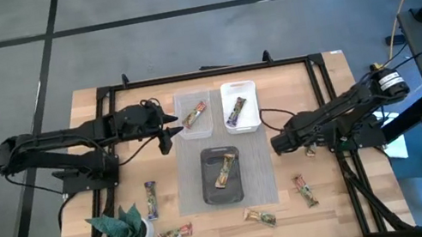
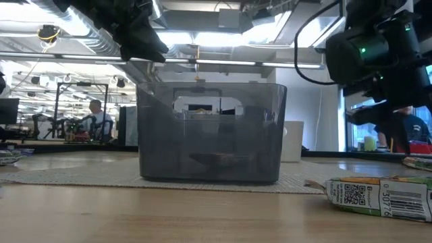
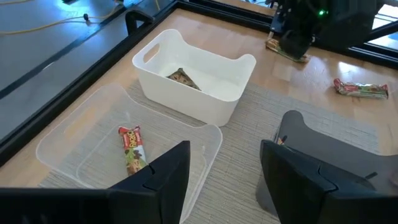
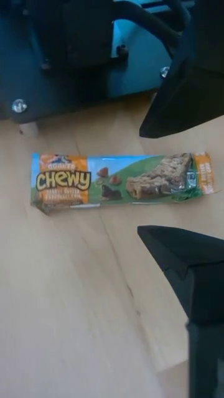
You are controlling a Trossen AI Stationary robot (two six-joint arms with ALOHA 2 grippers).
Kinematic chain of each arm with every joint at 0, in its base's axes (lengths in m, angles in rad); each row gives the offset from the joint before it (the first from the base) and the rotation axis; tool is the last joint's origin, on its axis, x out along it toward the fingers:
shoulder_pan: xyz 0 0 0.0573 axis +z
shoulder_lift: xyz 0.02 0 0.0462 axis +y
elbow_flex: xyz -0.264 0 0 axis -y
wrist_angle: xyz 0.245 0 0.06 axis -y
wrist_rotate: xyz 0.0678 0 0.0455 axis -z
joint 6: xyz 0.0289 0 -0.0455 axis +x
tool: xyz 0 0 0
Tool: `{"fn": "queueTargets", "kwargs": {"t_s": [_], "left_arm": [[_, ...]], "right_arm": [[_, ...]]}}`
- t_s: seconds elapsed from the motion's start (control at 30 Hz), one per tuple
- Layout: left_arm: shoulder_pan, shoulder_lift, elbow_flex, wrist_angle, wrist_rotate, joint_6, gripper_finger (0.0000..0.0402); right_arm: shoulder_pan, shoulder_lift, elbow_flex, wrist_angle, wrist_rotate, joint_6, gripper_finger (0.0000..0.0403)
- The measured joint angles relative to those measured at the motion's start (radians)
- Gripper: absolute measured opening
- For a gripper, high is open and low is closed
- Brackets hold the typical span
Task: Pick and place Granola Bars by type
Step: Put the top yellow granola bar into the black bin
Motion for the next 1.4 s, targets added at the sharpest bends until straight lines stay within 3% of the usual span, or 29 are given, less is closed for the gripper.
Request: {"fn": "queueTargets", "kwargs": {"t_s": [0.4, 0.93, 1.4], "left_arm": [[0.0, 0.0, 0.0, -0.001, 0.0, 0.0, 0.0189], [0.0, 0.0, 0.001, -0.029, 0.0, 0.0, 0.0187], [0.0, 0.0, 0.001, -0.056, 0.0, 0.0, 0.0189]], "right_arm": [[0.0, 0.091, 0.0, 0.007, 0.008, 0.143, 0.0245], [0.0, 0.178, 0.003, 0.071, 0.01, 0.22, 0.0245], [0.0, 0.182, 0.05, 0.121, 0.01, 0.106, 0.0245]]}}
